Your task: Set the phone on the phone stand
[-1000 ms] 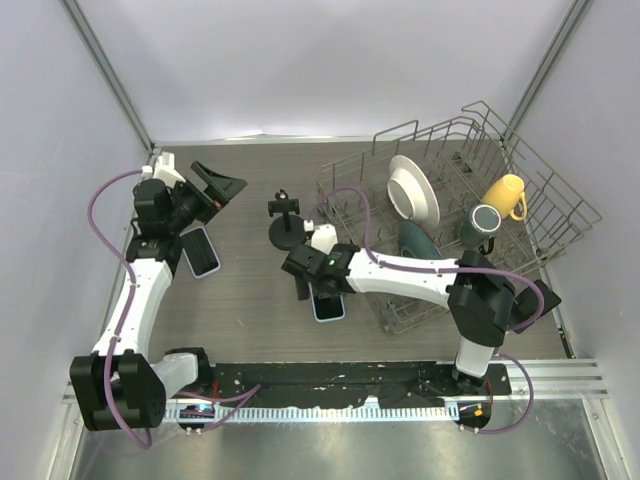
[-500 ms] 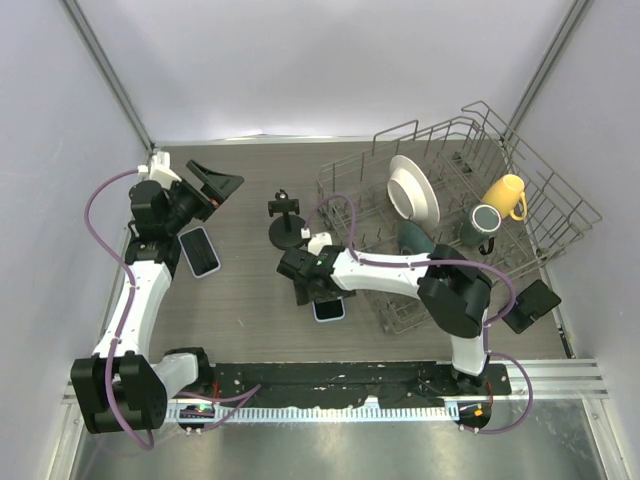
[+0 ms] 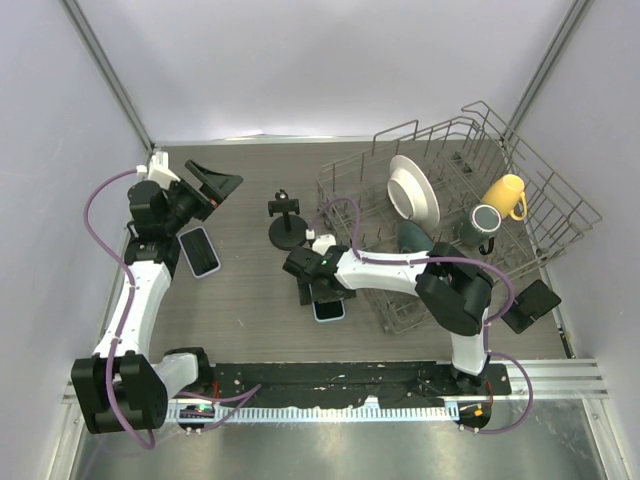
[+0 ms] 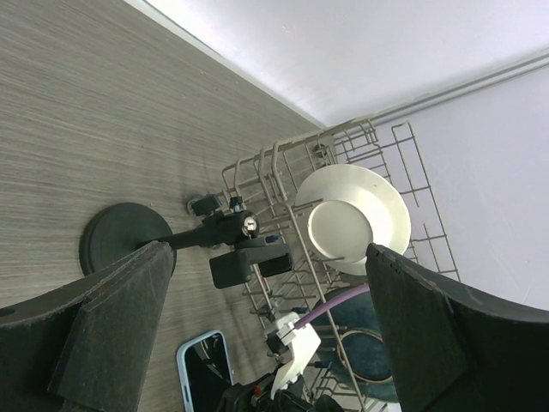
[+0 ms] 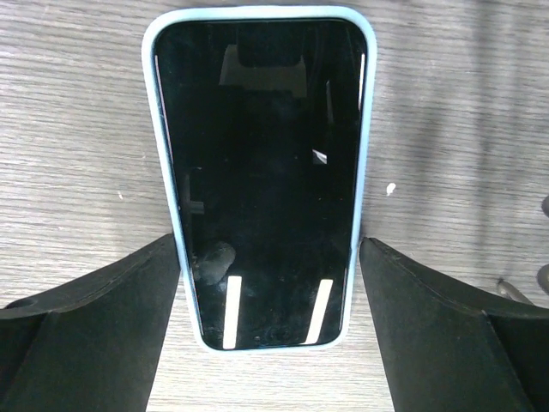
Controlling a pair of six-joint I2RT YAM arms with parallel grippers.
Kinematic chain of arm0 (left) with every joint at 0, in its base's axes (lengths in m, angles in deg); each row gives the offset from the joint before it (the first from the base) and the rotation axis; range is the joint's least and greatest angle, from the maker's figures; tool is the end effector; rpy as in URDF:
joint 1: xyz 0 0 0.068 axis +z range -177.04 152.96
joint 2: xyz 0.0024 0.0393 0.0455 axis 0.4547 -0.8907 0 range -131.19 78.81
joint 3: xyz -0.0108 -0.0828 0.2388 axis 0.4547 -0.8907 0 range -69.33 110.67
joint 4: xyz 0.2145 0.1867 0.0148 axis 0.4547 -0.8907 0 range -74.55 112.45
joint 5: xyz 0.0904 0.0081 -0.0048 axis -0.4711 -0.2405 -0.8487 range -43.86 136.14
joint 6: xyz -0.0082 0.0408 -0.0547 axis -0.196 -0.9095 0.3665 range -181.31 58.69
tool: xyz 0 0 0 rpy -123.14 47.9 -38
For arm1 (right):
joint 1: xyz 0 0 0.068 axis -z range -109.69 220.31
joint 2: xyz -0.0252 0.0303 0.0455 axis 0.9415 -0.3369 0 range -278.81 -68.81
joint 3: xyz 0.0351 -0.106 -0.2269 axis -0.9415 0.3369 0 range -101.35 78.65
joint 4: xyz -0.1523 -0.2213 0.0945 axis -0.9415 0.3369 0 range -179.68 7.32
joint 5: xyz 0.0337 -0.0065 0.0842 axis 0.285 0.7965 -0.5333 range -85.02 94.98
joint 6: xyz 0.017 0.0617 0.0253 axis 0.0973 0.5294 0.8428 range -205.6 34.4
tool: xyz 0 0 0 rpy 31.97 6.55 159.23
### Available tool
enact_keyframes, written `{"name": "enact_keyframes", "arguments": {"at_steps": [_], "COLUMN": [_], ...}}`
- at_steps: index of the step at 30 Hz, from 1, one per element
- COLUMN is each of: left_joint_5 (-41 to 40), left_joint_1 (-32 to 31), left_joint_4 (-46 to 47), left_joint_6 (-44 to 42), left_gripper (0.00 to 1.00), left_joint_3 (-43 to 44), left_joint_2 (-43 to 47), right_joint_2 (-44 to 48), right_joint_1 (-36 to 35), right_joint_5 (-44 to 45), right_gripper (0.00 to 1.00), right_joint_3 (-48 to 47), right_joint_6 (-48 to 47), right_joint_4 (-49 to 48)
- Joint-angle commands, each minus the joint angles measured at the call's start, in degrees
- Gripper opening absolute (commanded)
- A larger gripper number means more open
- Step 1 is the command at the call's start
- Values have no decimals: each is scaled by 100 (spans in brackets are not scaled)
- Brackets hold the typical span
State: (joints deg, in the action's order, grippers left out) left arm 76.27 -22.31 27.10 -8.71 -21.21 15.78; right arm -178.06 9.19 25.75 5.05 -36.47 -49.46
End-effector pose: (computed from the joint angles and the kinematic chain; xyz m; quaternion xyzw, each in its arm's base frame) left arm 0.3070 -0.0026 0.2973 -0.2094 0.7302 -0.4334 0.4849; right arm 0.2033 0.3278 0.1126 -0.0799 0.9731 -0.0031 0.2159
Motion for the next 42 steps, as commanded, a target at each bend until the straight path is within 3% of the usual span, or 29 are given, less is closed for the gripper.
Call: {"name": "enact_keyframes", "arguments": {"at_steps": [1, 6, 10, 13, 17, 20, 29, 34, 39, 42], "left_joint_5": [142, 142, 134, 134, 142, 134, 247, 695, 1240, 1285], "left_joint_1": [72, 89, 98, 98, 116, 133, 81, -156, -271, -718], "left_joint_4": [370, 379, 371, 379, 397, 397, 520, -261, -973, -1341], "left_joint_6": [49, 58, 40, 31, 66, 58, 102, -302, -294, -338], "left_gripper": [100, 100, 100, 100, 100, 100, 98, 98, 100, 100], "left_joint_3": [-30, -31, -31, -31, -57, -66, -110, 163, -249, -355], "left_joint_2": [62, 62, 53, 36, 18, 18, -105, 105, 1299, 1774], "right_joint_2": [-87, -254, -518, -746, -581, -62, 1562, 2758, 3322, 3436], "right_joint_1": [4, -66, -224, -418, -593, -664, -761, -840, -840, -849], "right_joint_5": [-213, -408, 275, 611, 577, 586, 639, -370, -460, -521], "right_gripper": [87, 82, 80, 62, 23, 0, 0, 0, 0, 0], "right_joint_3": [48, 39, -179, -461, -454, -269, 785, 1743, 1833, 1762], "right_joint_6": [-131, -202, -193, -333, -587, -789, -2519, -3828, -4349, -4534], "right_joint_4": [-208, -498, -201, 186, -110, -585, -2377, -3888, -3883, -3671]}}
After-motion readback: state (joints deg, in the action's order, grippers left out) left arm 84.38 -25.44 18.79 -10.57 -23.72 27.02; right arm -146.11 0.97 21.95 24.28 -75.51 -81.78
